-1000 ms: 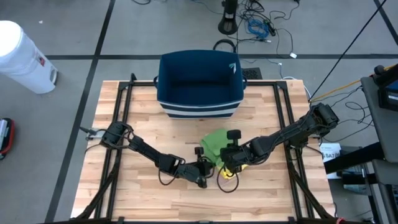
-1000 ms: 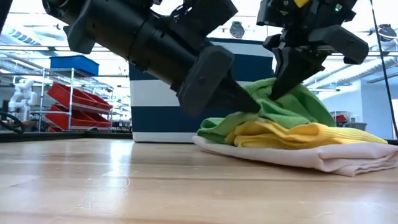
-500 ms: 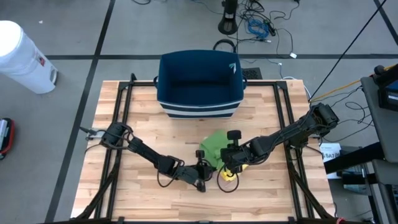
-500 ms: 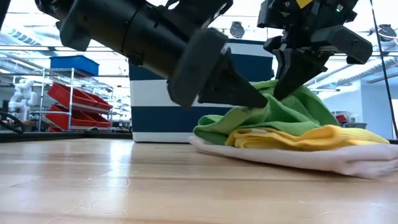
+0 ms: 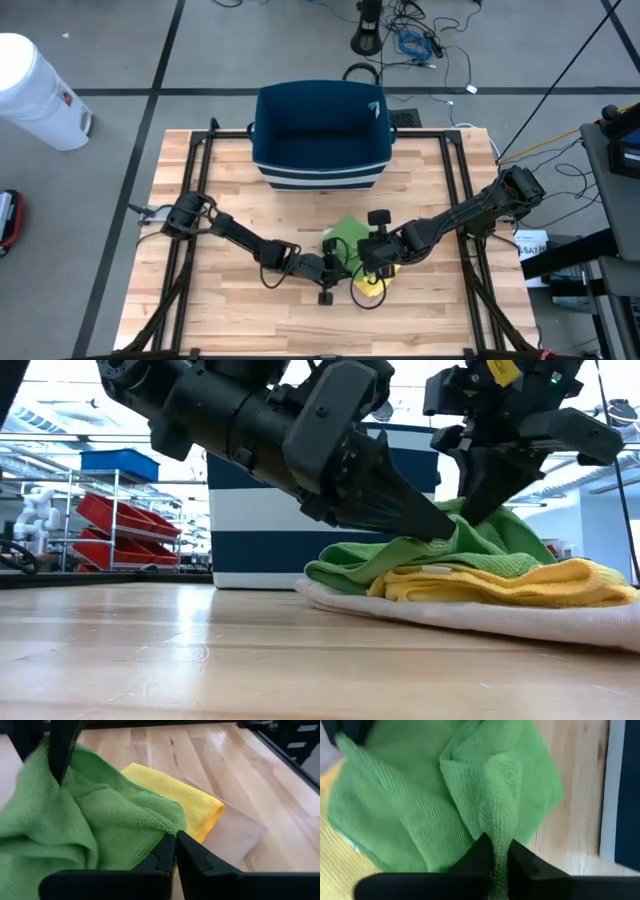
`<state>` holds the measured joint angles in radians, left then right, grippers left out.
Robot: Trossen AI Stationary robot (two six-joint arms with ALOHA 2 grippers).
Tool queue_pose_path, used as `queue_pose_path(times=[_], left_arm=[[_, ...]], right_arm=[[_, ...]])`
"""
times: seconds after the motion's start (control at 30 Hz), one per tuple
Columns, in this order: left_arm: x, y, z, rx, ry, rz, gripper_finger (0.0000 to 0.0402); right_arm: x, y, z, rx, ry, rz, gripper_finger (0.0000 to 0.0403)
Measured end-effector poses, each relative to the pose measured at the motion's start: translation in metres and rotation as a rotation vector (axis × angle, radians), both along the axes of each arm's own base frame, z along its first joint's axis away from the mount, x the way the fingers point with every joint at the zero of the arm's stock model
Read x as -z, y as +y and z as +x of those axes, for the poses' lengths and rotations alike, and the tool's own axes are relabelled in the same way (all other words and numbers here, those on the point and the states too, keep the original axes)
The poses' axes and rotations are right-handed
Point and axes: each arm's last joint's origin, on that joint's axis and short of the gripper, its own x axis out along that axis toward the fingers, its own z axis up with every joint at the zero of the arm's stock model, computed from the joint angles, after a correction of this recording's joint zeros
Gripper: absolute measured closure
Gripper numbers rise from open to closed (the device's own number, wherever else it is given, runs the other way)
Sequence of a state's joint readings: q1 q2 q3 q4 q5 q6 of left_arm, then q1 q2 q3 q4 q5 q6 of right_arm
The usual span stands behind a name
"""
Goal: Fold towel
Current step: Stack the green towel on top of the yellow towel
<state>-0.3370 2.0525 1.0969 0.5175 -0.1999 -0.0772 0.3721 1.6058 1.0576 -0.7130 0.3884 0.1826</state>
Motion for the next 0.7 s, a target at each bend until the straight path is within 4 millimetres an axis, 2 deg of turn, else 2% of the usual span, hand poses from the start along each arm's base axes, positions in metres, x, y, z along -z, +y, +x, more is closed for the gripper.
queue_pose_path(times=[0.17,0.37,0.5,0.7], left_arm=[[0.001,0.003,0.001,0.038,0.026,-0.049,0.0383],[0.001,0.002,0.001,0.084,0.032,-0.062,0.0383],[0.001,0.002,0.001,0.114,0.027,-0.033,0.0383],[0.001,-0.002,0.000,0.172,0.027,-0.043,0.0380]], right_arm=[[0.002,0.002,-0.009,0.016,0.069,-0.008,0.0323],[0.002,0.017,-0.010,-0.073,0.106,0.170,0.0260],[0.002,0.026,-0.009,-0.148,0.105,0.265,0.0247],[0.002,0.031,-0.011,-0.170,0.115,0.283,0.0251]])
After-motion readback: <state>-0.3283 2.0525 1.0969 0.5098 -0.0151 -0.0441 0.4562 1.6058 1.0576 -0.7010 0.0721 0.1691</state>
